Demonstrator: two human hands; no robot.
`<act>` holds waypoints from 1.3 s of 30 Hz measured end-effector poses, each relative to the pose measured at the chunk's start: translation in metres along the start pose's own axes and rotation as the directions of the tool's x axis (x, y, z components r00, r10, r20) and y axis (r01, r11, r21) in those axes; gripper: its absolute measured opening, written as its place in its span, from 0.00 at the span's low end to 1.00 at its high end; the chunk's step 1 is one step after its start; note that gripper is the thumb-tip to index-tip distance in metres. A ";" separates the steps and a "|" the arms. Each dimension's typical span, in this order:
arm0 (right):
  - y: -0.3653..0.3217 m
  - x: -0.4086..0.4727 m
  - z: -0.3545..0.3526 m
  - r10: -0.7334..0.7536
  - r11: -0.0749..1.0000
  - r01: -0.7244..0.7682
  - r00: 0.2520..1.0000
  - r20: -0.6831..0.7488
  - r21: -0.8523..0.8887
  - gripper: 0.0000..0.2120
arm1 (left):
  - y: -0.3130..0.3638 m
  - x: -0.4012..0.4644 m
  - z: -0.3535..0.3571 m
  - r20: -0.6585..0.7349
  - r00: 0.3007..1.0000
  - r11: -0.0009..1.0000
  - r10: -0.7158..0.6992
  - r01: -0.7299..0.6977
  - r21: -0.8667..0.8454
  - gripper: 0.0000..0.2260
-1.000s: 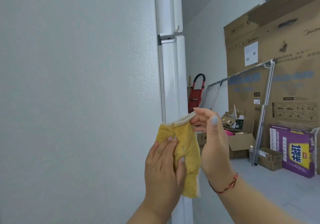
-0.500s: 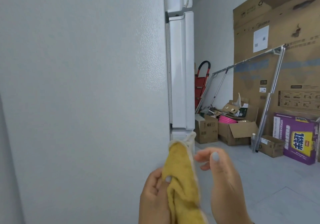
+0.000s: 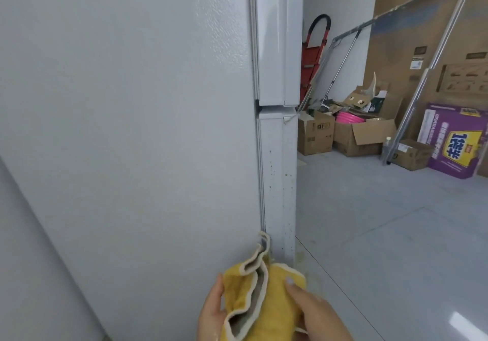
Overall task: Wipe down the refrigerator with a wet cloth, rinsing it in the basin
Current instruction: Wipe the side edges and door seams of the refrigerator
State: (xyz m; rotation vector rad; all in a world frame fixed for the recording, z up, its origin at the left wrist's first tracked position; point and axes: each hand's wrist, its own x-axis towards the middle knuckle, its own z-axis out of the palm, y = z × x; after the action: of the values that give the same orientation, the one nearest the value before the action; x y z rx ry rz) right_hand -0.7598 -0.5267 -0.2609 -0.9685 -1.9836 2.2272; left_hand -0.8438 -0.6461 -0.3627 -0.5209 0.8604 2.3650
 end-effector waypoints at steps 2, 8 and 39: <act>0.007 0.004 0.000 -0.013 0.997 0.008 0.998 -0.057 -0.075 0.10 | 0.023 -0.035 0.021 0.145 0.989 0.997 -0.008 -0.004 0.079 0.14; 0.039 0.022 -0.007 -0.155 0.929 0.129 0.987 -0.048 -0.346 0.04 | 0.015 -0.048 0.018 0.096 0.885 0.860 -0.456 0.410 0.304 0.36; 0.266 0.181 0.006 0.699 0.413 -0.522 0.707 0.108 0.747 0.12 | -0.081 0.100 -0.106 -0.530 0.786 0.858 -0.318 0.477 0.193 0.11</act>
State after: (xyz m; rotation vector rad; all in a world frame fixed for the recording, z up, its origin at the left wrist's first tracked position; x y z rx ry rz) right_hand -0.8063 -0.5138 -0.5794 -1.8574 -0.4257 2.6577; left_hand -0.8530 -0.6293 -0.5286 -1.0697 1.1849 1.6740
